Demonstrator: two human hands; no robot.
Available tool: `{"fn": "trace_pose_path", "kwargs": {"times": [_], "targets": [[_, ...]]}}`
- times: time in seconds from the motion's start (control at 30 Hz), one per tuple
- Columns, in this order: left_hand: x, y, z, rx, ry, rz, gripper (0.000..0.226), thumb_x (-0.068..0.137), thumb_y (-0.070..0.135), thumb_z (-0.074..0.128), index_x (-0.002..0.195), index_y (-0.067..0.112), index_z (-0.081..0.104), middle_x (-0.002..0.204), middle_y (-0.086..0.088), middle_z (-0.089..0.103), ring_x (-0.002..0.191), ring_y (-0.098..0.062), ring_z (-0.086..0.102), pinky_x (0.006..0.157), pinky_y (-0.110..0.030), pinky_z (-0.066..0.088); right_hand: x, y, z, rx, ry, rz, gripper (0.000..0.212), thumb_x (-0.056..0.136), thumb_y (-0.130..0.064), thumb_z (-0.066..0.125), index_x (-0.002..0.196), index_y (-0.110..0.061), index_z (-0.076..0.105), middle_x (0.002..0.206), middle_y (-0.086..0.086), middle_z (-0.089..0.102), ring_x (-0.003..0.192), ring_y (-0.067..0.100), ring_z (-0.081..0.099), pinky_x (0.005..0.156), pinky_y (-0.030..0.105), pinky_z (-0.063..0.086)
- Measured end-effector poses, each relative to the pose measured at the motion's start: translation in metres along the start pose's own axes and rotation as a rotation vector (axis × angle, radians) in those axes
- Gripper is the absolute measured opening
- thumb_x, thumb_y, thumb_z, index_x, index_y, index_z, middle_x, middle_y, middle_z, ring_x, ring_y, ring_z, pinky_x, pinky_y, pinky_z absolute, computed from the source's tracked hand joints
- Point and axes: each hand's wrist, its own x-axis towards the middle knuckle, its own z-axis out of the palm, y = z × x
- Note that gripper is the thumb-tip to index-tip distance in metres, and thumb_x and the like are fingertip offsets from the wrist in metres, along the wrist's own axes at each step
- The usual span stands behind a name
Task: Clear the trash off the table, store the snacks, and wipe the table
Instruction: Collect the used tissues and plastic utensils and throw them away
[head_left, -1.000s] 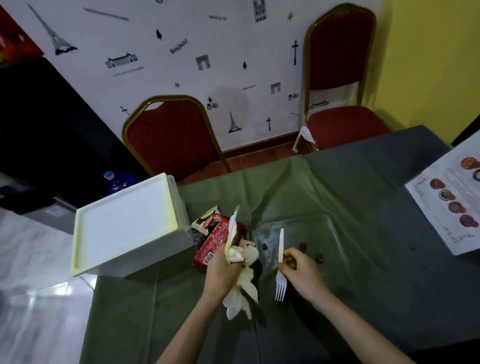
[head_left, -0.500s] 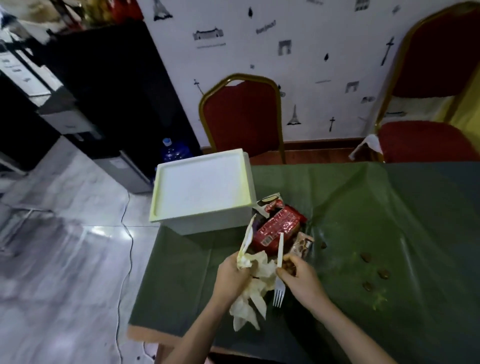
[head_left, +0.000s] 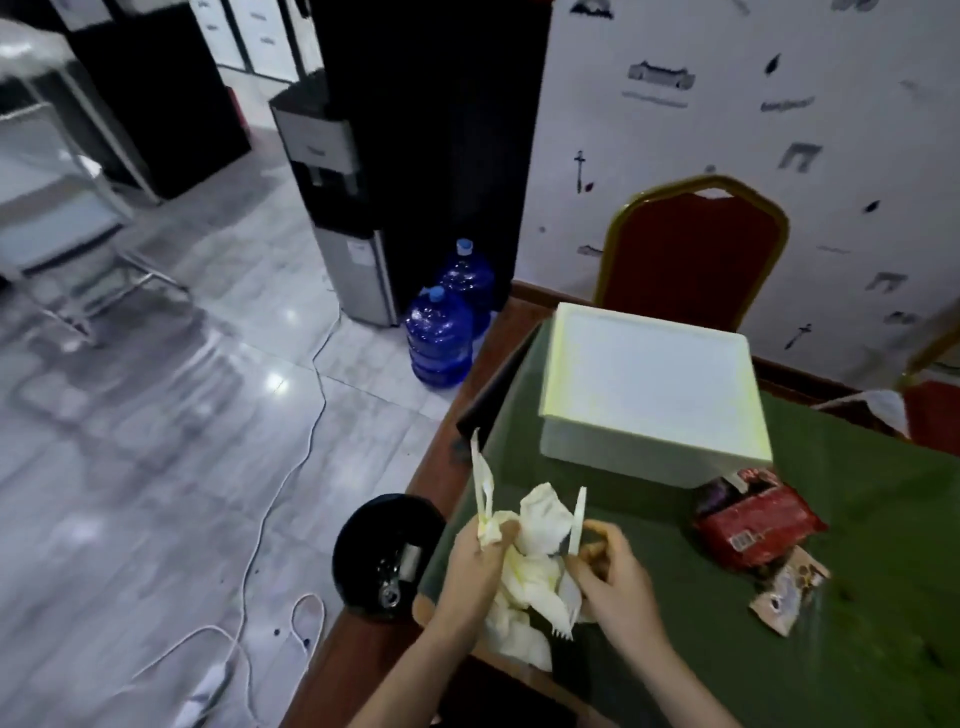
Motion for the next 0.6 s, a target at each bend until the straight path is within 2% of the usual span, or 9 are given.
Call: {"fn": "trace_pose_path", "kwargs": {"times": [0.07, 0.17, 0.3, 0.4, 0.5, 0.57, 0.6], "targets": [[0.001, 0.001, -0.027, -0.105, 0.092, 0.007, 0.010, 0.091, 0.025, 0.060, 0.090, 0.021, 0.069, 0.089, 0.001, 0.075, 0.085, -0.011, 0.070, 0.072, -0.025, 0.055, 0.002, -0.015, 0.026, -0.016, -0.028, -0.020, 0.031, 0.084, -0.009, 0.066, 0.104, -0.030, 0.056, 0.085, 0.002, 0.066, 0.079, 0.013, 0.063, 0.065, 0.023, 0.050], [0.011, -0.005, -0.075, -0.234, 0.246, -0.003, 0.017, 0.089, 0.024, 0.062, 0.100, 0.013, 0.068, 0.094, -0.005, 0.074, 0.088, -0.015, 0.070, 0.070, -0.024, 0.055, 0.013, -0.040, 0.073, -0.069, -0.104, -0.059, 0.032, 0.084, -0.011, 0.067, 0.104, -0.033, 0.055, 0.083, 0.003, 0.065, 0.078, 0.015, 0.063, 0.067, 0.028, 0.053], [0.034, -0.010, -0.129, -0.300, 0.453, -0.028, 0.008, 0.091, 0.014, 0.059, 0.092, 0.013, 0.067, 0.085, -0.004, 0.073, 0.077, -0.016, 0.070, 0.061, -0.024, 0.053, 0.043, -0.074, 0.126, -0.161, -0.248, -0.135, 0.028, 0.084, -0.014, 0.069, 0.103, -0.030, 0.055, 0.081, 0.002, 0.063, 0.073, 0.013, 0.061, 0.064, 0.024, 0.051], [0.053, -0.026, -0.167, -0.318, 0.579, -0.063, 0.006, 0.090, 0.017, 0.060, 0.092, 0.014, 0.065, 0.087, -0.008, 0.072, 0.080, -0.023, 0.069, 0.069, -0.038, 0.056, 0.070, -0.087, 0.170, -0.258, -0.363, -0.173, 0.026, 0.085, -0.013, 0.067, 0.104, -0.025, 0.055, 0.079, -0.004, 0.061, 0.068, 0.007, 0.058, 0.061, 0.019, 0.048], [0.070, -0.058, -0.192, -0.334, 0.665, -0.152, 0.015, 0.089, 0.016, 0.061, 0.102, 0.009, 0.063, 0.098, -0.016, 0.071, 0.089, -0.030, 0.069, 0.080, -0.048, 0.055, 0.098, -0.080, 0.213, -0.367, -0.459, -0.209, 0.026, 0.084, -0.015, 0.065, 0.106, -0.024, 0.054, 0.081, -0.005, 0.061, 0.069, 0.007, 0.058, 0.063, 0.022, 0.048], [0.084, -0.086, -0.201, -0.340, 0.706, -0.201, 0.017, 0.089, 0.016, 0.062, 0.104, 0.009, 0.061, 0.100, -0.018, 0.070, 0.089, -0.032, 0.068, 0.081, -0.049, 0.056, 0.123, -0.070, 0.241, -0.466, -0.505, -0.212, 0.023, 0.085, -0.018, 0.063, 0.106, -0.023, 0.055, 0.083, -0.007, 0.060, 0.070, 0.006, 0.057, 0.063, 0.021, 0.046], [0.091, -0.102, -0.205, -0.337, 0.726, -0.225, 0.017, 0.089, 0.015, 0.062, 0.104, 0.008, 0.061, 0.098, -0.017, 0.070, 0.086, -0.031, 0.068, 0.078, -0.043, 0.058, 0.136, -0.061, 0.258, -0.525, -0.528, -0.211, 0.020, 0.085, -0.019, 0.062, 0.104, -0.022, 0.055, 0.085, -0.007, 0.059, 0.072, 0.007, 0.057, 0.065, 0.022, 0.045]]}}
